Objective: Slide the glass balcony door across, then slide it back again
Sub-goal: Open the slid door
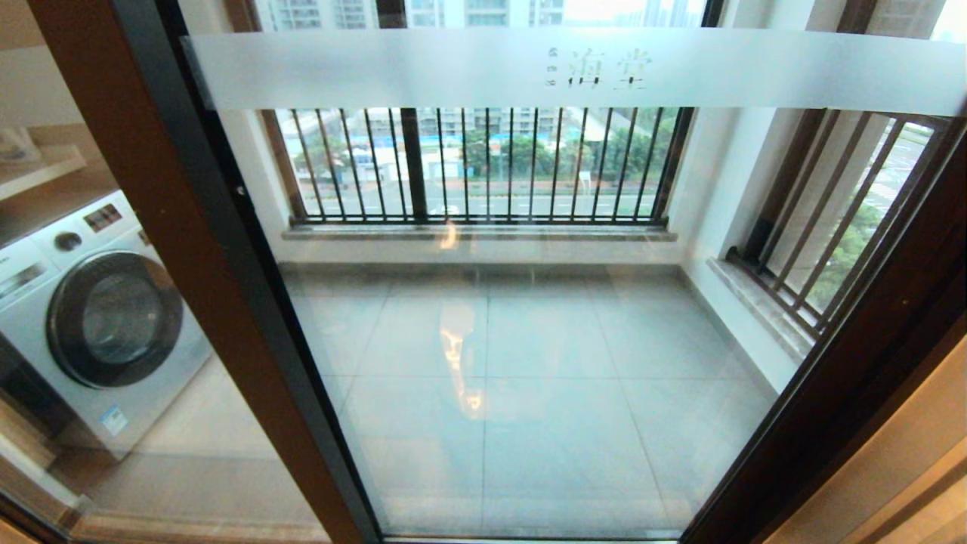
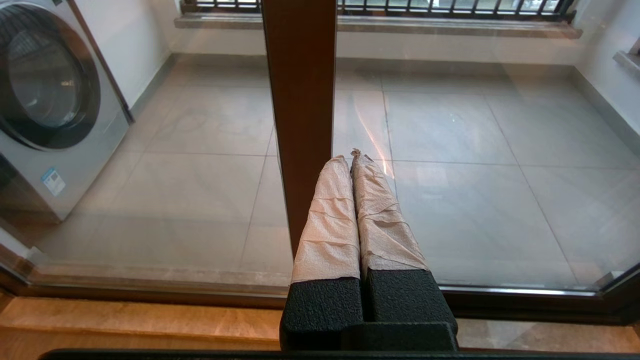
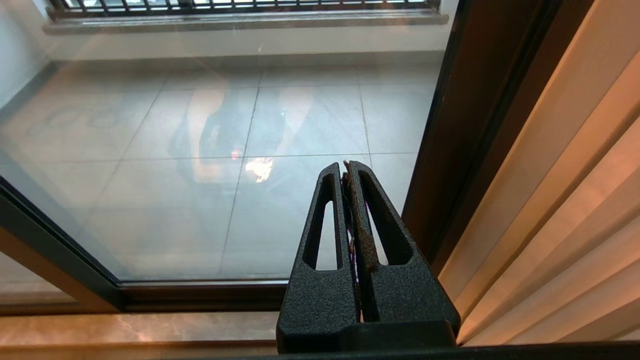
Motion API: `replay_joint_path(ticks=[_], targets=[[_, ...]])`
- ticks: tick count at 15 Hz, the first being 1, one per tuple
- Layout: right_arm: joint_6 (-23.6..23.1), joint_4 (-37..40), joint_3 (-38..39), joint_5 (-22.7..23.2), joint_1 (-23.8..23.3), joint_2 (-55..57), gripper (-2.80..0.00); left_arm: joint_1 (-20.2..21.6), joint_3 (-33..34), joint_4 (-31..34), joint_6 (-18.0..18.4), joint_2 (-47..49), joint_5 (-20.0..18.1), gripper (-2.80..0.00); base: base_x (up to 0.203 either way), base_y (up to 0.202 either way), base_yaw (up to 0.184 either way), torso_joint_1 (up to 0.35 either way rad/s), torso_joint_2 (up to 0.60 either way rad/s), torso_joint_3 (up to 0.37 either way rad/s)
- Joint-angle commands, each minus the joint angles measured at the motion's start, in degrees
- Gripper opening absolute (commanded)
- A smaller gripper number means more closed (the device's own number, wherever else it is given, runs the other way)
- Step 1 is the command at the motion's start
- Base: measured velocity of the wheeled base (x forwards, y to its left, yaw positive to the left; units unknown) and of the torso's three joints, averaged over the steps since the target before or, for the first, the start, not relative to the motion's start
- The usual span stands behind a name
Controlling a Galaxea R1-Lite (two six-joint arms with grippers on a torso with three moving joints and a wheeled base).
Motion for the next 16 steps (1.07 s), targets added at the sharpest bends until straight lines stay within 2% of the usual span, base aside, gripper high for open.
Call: replay_joint_path(ticks=[1, 4, 6, 12, 16], targets=[[-1.5, 0.0, 0.1, 0.1, 0.0, 0.0, -2.80, 0.0, 0.0, 0.0, 0.0, 0.1, 0.0, -2.80, 0.000, 0.000, 0.000, 0.000, 0.00, 0.000], [-3.8, -0.5, -0.8, -1.3, -0.1, 0.0, -2.80, 0.0, 0.0, 0.0, 0.0, 0.0, 0.0, -2.80, 0.000, 0.000, 0.000, 0.000, 0.00, 0.000], [-3.6, 0.1, -7.2, -1.3, -0.1, 2.8, -2.80, 0.0, 0.0, 0.0, 0.0, 0.1, 0.0, -2.80, 0.000, 0.000, 0.000, 0.000, 0.00, 0.000], [-2.4, 0.5, -24.1, -0.4, -0.2, 24.1, -2.80, 0.0, 0.0, 0.0, 0.0, 0.0, 0.0, -2.80, 0.000, 0.000, 0.000, 0.000, 0.00, 0.000], [1.9, 0.7, -39.6, -4.4, -1.6, 43.9, -2.80, 0.0, 0.0, 0.0, 0.0, 0.0, 0.0, -2.80, 0.000, 0.000, 0.000, 0.000, 0.00, 0.000]])
